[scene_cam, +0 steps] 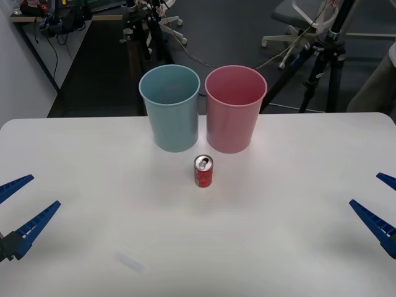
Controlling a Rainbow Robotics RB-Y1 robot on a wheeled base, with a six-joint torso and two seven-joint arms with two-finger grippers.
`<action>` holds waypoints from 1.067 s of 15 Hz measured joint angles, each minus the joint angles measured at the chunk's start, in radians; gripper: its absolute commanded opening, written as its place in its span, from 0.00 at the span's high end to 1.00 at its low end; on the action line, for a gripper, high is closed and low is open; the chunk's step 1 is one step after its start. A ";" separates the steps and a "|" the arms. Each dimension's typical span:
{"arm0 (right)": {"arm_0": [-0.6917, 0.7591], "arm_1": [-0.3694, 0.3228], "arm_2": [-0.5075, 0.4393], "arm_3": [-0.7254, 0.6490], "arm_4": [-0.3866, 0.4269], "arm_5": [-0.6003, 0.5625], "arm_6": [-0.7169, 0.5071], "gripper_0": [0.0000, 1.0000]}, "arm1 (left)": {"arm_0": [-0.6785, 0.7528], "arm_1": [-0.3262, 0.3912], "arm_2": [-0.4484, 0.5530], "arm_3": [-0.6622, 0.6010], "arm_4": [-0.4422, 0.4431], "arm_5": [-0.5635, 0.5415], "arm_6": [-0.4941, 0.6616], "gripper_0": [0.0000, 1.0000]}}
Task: Grasp the object on the table and drop it into the matching bin: aluminum can to the light blue bin, PET bottle to the pink bin.
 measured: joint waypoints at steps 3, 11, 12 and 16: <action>0.014 0.033 0.006 0.013 0.009 0.000 0.001 0.00 | 0.000 0.000 0.000 0.000 0.000 0.000 0.000 0.00; 0.094 0.042 0.080 0.010 -0.009 -0.022 0.091 0.00 | 0.000 0.000 0.000 0.000 0.000 0.000 0.000 0.00; 0.109 0.042 0.098 0.010 -0.017 -0.021 0.132 0.00 | 0.000 0.000 0.000 0.000 0.000 0.000 0.000 0.00; 0.158 0.046 0.195 0.010 -0.045 0.010 0.285 0.00 | 0.000 0.000 0.000 0.000 0.000 0.000 0.000 0.00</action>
